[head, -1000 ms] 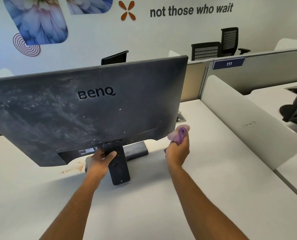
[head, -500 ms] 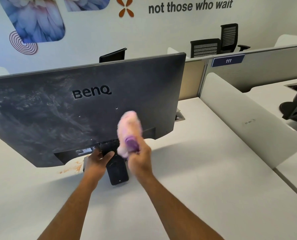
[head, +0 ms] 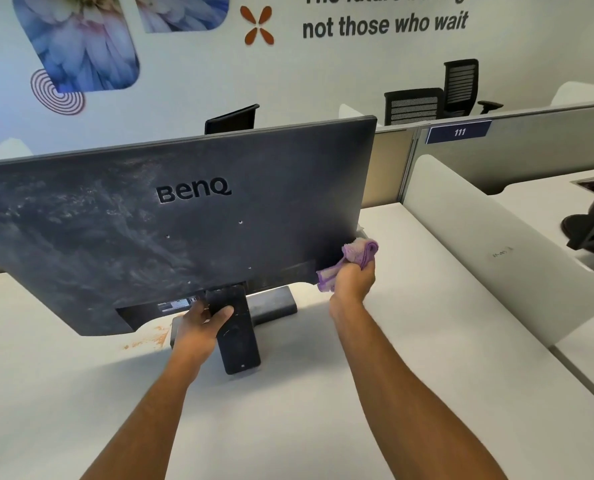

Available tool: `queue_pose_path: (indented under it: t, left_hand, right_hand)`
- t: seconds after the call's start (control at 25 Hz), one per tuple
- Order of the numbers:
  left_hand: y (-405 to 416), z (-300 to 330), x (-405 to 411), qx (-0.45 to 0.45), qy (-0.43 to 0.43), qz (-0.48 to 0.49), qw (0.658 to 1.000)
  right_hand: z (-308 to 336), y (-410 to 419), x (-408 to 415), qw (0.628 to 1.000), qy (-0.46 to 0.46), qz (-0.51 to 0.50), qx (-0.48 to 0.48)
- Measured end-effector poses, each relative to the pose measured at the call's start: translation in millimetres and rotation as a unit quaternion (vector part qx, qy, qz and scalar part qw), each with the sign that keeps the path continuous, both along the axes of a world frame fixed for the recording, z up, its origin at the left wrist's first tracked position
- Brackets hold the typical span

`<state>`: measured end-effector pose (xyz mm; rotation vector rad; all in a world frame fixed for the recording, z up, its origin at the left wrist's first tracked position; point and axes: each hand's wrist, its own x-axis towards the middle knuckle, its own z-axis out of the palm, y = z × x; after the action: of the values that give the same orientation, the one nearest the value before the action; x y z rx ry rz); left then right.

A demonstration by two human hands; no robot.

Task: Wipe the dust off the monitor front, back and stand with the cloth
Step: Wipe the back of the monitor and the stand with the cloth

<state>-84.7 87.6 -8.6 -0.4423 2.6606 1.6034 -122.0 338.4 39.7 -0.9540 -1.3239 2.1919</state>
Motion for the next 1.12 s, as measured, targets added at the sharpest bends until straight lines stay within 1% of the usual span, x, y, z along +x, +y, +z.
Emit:
queue_pose_path:
  t: [0.04, 0.12, 0.2, 0.24, 0.28, 0.32, 0.36, 0.4, 0.44, 0.48, 0.52, 0.56, 0.6, 0.64, 0.68, 0.72, 0.76, 0.84, 0.92, 1.0, 1.04, 1.08, 1.12]
  left_hand:
    - [-0.1, 0.1, -0.5, -0.004, -0.004, 0.001, 1.000]
    - [-1.3, -0.1, -0.8, -0.017, -0.012, 0.004, 1.000]
    - [-2.0, -0.5, -1.4, -0.024, -0.015, 0.004, 1.000]
    - [-2.0, -0.1, -1.8, -0.024, -0.013, 0.003, 1.000]
    - [-2.2, 0.3, -2.0, -0.023, -0.009, -0.001, 1.000]
    - [-2.7, 1.1, -2.2, -0.019, -0.004, -0.006, 1.000]
    - [-3.1, 1.8, -2.4, -0.014, 0.001, -0.010, 1.000]
    - [-3.2, 3.0, -2.6, -0.013, 0.003, -0.014, 1.000]
    - [-3.4, 4.3, -2.7, -0.015, 0.002, -0.017, 1.000]
    - [-3.7, 4.8, -2.2, -0.017, 0.000, -0.019, 1.000]
    - [-4.2, 4.1, -2.0, -0.015, -0.002, -0.017, 1.000]
    - [-4.6, 3.3, -2.0, -0.010, -0.004, -0.012, 1.000]
    - [-4.7, 2.3, -1.2, -0.006, -0.005, -0.007, 1.000]
    - [-4.1, 1.7, -0.5, -0.004, -0.004, -0.005, 1.000]
    - [-3.2, 1.1, 0.1, -0.002, -0.002, -0.003, 1.000]
    - [-2.2, 1.1, 0.3, 0.000, -0.001, -0.001, 1.000]
    - [-1.7, 1.5, 0.0, 0.001, 0.001, 0.001, 1.000]
    - [-1.6, 2.3, -0.3, 0.006, 0.002, 0.002, 1.000]
    - [-1.9, 0.9, -0.6, 0.014, 0.002, 0.001, 1.000]
    - [-2.9, 0.3, -1.1, 0.009, 0.001, 0.002, 1.000]
    - [-3.4, -0.3, -1.4, 0.007, 0.002, 0.002, 1.000]
    - [-3.7, -0.6, -1.5, 0.013, 0.005, 0.002, 1.000]
    - [-4.1, 0.2, -1.7, 0.018, 0.011, 0.002, 1.000]
  right_hand:
    - [9.1, -4.9, -5.7, 1.000, 0.011, -0.006, 0.009]
    - [32.0, -23.2, -9.9, 0.997, 0.043, -0.022, 0.060]
    - [49.5, -49.9, -0.9, 0.982, 0.121, -0.021, 0.141]
    - [50.9, -63.7, 8.8, 0.965, 0.166, -0.002, 0.202]
    - [47.3, -76.6, 19.9, 0.937, 0.216, 0.037, 0.272]
    - [40.3, -88.2, 30.9, 0.893, 0.270, 0.097, 0.348]
    - [28.5, -96.9, 39.5, 0.828, 0.320, 0.164, 0.431]
    - [16.9, -101.0, 47.0, 0.753, 0.365, 0.219, 0.502]
    - [8.3, -99.8, 51.1, 0.703, 0.395, 0.247, 0.537]
    - [3.9, -96.0, 53.6, 0.695, 0.409, 0.242, 0.540]
    - [4.3, -90.3, 54.0, 0.718, 0.412, 0.205, 0.522]
    - [8.6, -82.2, 53.5, 0.757, 0.402, 0.148, 0.492]
    - [14.5, -71.1, 51.0, 0.804, 0.378, 0.079, 0.452]
    - [21.8, -56.2, 46.0, 0.851, 0.340, 0.004, 0.401]
    - [29.5, -38.9, 38.1, 0.888, 0.299, -0.054, 0.345]
    - [36.2, -21.3, 29.4, 0.913, 0.263, -0.088, 0.299]
    - [41.5, -7.6, 21.3, 0.928, 0.227, -0.104, 0.276]
    - [45.0, 4.4, 7.2, 0.940, 0.173, -0.080, 0.283]
    - [50.5, -11.2, -0.3, 0.929, 0.179, -0.029, 0.322]
    - [55.0, -46.7, 3.6, 0.892, 0.229, -0.006, 0.391]
    - [52.5, -65.9, 7.1, 0.858, 0.272, 0.008, 0.435]
    - [47.1, -84.1, 12.9, 0.809, 0.319, 0.034, 0.493]
    - [41.3, -100.3, 21.0, 0.751, 0.354, 0.072, 0.553]
